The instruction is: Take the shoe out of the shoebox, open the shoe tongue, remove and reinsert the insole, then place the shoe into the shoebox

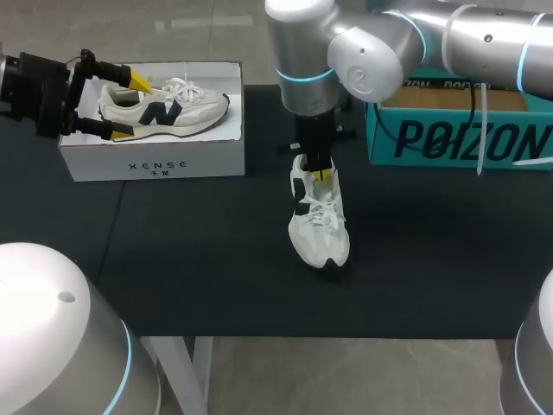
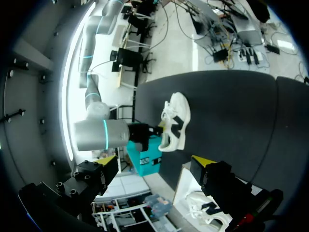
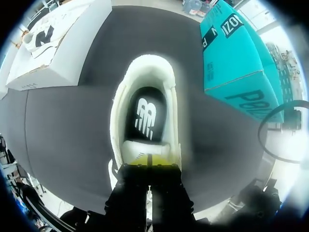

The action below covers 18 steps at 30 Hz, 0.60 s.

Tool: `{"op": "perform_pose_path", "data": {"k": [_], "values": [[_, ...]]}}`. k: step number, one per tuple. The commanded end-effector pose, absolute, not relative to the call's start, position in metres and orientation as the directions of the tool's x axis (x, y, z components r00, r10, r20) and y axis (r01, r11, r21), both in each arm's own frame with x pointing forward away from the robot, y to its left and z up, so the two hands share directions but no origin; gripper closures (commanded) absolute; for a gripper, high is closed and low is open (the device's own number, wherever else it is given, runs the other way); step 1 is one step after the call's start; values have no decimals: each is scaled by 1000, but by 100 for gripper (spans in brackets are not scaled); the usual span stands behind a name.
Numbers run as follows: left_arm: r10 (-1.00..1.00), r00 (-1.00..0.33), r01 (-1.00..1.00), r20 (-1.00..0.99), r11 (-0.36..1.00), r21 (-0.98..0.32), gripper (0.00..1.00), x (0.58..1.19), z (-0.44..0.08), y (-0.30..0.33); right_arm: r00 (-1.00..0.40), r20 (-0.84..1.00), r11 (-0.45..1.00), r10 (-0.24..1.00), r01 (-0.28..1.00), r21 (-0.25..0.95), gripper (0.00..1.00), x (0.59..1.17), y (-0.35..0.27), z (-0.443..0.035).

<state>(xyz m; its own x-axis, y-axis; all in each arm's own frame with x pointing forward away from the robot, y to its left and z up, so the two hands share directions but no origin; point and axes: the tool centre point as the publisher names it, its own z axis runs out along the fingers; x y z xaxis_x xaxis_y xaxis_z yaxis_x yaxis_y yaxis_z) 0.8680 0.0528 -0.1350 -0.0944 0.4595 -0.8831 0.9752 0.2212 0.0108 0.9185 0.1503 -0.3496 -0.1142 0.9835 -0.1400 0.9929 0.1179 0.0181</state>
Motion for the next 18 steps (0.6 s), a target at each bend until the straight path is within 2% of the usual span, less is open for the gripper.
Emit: {"op": "perform_pose_path", "data": {"k": [1,12,18], "values": [[463,-95,975,-881,221,11,0,868,-135,52,-103,-131,109,986,993,43,100,915,145,-327],[463,-95,975,-881,221,11,0,868,-135,52,-132,-115,129,985,991,-27,100,901,154,-349],[463,-95,975,-881,221,11,0,868,-135,52,-123,-112,123,986,992,-4,100,902,148,-338]]}}
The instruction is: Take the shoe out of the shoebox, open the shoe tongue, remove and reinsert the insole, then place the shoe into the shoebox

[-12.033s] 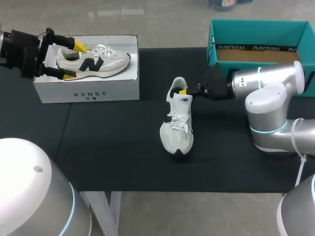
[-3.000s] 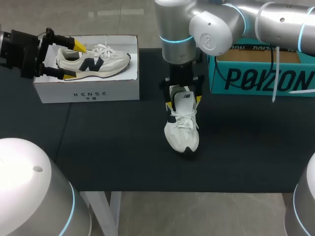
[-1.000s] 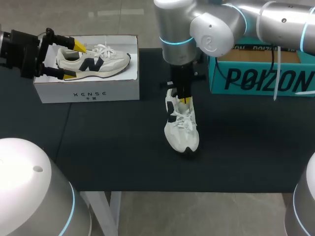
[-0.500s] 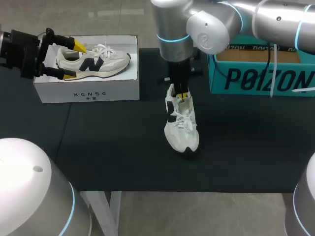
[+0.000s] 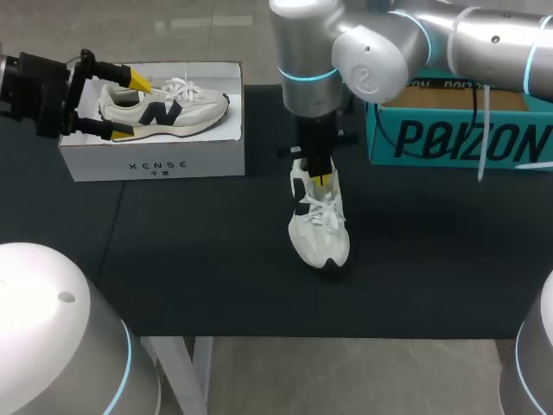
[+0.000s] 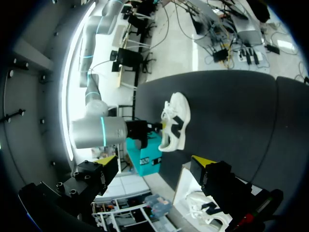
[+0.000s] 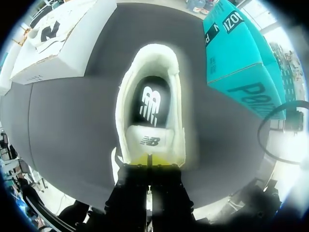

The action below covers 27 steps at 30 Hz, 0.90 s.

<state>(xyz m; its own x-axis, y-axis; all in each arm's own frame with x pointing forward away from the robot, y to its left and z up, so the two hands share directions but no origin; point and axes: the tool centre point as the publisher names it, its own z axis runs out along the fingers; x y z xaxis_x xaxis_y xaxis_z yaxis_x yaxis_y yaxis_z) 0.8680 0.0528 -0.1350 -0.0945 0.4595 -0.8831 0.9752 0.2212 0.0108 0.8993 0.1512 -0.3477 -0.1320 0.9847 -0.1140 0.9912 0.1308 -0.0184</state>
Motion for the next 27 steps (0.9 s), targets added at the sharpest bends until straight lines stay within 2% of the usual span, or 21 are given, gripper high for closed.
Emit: {"op": "perform_pose_path", "data": {"k": [1,4,6,8,10,12,14,16,17,18,27], "values": [[463,-95,975,-881,221,11,0,868,-135,52,-118,-107,120,987,993,9,100,904,145,-332],[463,-95,975,-881,221,11,0,868,-135,52,-169,-46,172,985,983,68,100,914,142,-310],[463,-95,975,-881,221,11,0,868,-135,52,-347,65,338,936,933,122,100,924,150,-297],[463,-95,975,-881,221,11,0,868,-135,52,-581,129,565,803,813,141,100,933,161,-287],[463,-95,975,-881,221,11,0,868,-135,52,-734,127,723,667,679,127,100,940,168,-281],[463,-95,975,-881,221,11,0,868,-135,52,-834,126,829,538,550,103,100,945,171,-274],[463,-95,975,-881,221,11,0,868,-135,52,-926,136,931,353,361,44,100,948,173,-268],[463,-95,975,-881,221,11,0,868,-135,52,-968,163,982,191,189,-25,100,949,171,-263],[463,-95,975,-881,221,11,0,868,-135,52,-975,164,988,150,143,-55,100,949,171,-263],[463,-95,975,-881,221,11,0,868,-135,52,-981,184,991,61,38,-127,100,947,168,-262],[463,-95,975,-881,221,11,0,868,-135,52,-981,184,991,61,38,-127,100,947,168,-262]]}}
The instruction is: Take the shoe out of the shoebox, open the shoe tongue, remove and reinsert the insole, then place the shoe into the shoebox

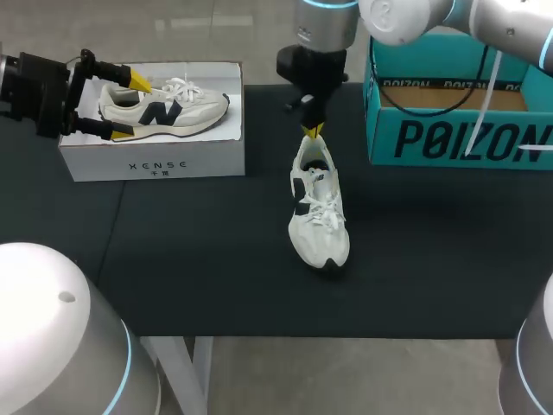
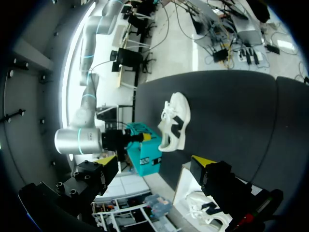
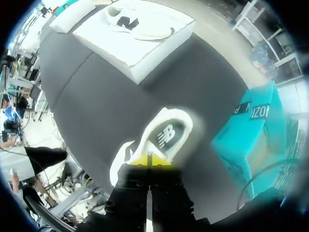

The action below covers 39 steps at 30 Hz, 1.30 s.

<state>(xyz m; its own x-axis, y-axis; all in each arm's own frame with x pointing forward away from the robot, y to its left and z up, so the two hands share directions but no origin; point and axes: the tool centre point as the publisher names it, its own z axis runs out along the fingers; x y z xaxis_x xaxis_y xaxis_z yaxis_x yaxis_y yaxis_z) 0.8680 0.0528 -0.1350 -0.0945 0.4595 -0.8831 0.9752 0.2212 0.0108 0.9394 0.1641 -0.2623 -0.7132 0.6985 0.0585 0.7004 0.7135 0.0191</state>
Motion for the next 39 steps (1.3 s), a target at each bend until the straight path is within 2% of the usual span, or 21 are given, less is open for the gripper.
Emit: {"op": "perform_pose_path", "data": {"k": [1,6,8,10,17,19,21,28,32,35,39], "values": [[463,-95,975,-881,221,11,0,868,-135,52,-981,184,991,61,38,-127,100,947,168,-262],[463,-95,975,-881,221,11,0,868,-135,52,-981,184,991,61,38,-127,100,947,168,-262],[463,-95,975,-881,221,11,0,868,-135,52,-991,132,992,-10,-26,-126,100,949,173,-264],[463,-95,975,-881,221,11,0,868,-135,52,-995,99,983,-26,-43,-178,100,959,170,-266],[463,-95,975,-881,221,11,0,868,-135,52,-996,20,972,-90,-92,-217,99,998,151,-270],[463,-95,975,-881,221,11,0,868,-135,52,-993,15,968,-116,-116,-220,75,1007,148,-273],[463,-95,975,-881,221,11,0,868,-135,52,-993,14,967,-120,-120,-224,58,1015,147,-277],[463,-95,975,-881,221,11,0,868,-135,52,-995,17,976,-100,-101,-192,58,1027,144,-297],[463,-95,975,-881,221,11,0,868,-135,52,-996,23,985,-80,-83,-151,53,1025,144,-307],[463,-95,975,-881,221,11,0,868,-135,52,-997,22,989,-72,-74,-131,53,1025,144,-311],[463,-95,975,-881,221,11,0,868,-135,52,-997,18,987,-79,-81,-138,47,1026,145,-320]]}}
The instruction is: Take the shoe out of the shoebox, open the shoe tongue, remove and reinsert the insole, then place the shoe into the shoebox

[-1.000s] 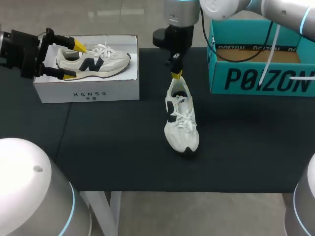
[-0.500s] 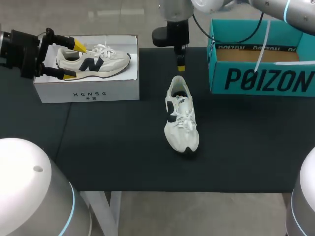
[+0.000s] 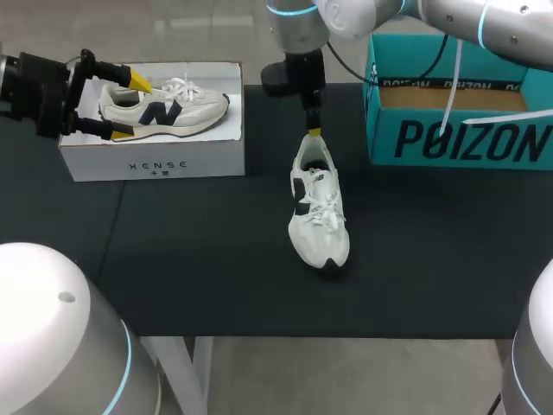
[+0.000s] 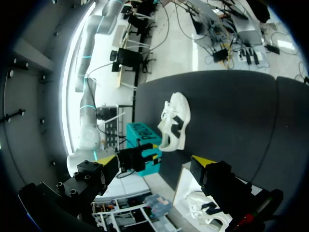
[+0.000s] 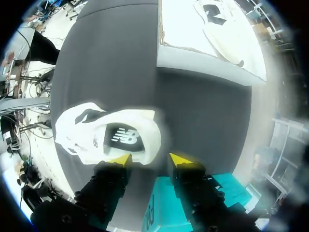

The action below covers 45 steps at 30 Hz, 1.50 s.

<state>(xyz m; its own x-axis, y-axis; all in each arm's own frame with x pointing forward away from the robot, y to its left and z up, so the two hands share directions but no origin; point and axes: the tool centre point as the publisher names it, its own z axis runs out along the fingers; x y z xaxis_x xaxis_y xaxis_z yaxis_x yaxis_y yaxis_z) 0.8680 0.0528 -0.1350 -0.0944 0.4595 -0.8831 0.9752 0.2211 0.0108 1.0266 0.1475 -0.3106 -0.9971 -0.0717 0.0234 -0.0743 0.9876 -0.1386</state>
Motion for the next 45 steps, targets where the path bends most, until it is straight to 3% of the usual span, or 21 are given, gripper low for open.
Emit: {"op": "perform_pose_path", "data": {"k": [1,8,16,18,21,23,24,45], "values": [[463,-95,975,-881,221,11,0,868,-135,52,-997,18,987,-80,-82,-136,43,1026,145,-323],[463,-95,975,-881,221,11,0,868,-135,52,-997,21,989,-79,-81,-126,28,1031,144,-348],[463,-95,975,-881,221,11,0,868,-135,52,-996,50,990,-71,-77,-120,29,1041,143,-382],[463,-95,975,-881,221,11,0,868,-135,52,-996,60,990,-66,-73,-117,35,1044,142,-386],[463,-95,975,-881,221,11,0,868,-135,52,-995,81,992,-50,-58,-109,54,1049,142,-394],[463,-95,975,-881,221,11,0,868,-135,52,-995,96,991,-42,-53,-123,78,1050,142,-395],[463,-95,975,-881,221,11,0,868,-135,52,-994,101,992,-37,-49,-116,100,1050,141,-396],[463,-95,975,-881,221,11,0,868,-135,52,-998,-27,992,59,62,-112,100,1040,138,-268]]}}
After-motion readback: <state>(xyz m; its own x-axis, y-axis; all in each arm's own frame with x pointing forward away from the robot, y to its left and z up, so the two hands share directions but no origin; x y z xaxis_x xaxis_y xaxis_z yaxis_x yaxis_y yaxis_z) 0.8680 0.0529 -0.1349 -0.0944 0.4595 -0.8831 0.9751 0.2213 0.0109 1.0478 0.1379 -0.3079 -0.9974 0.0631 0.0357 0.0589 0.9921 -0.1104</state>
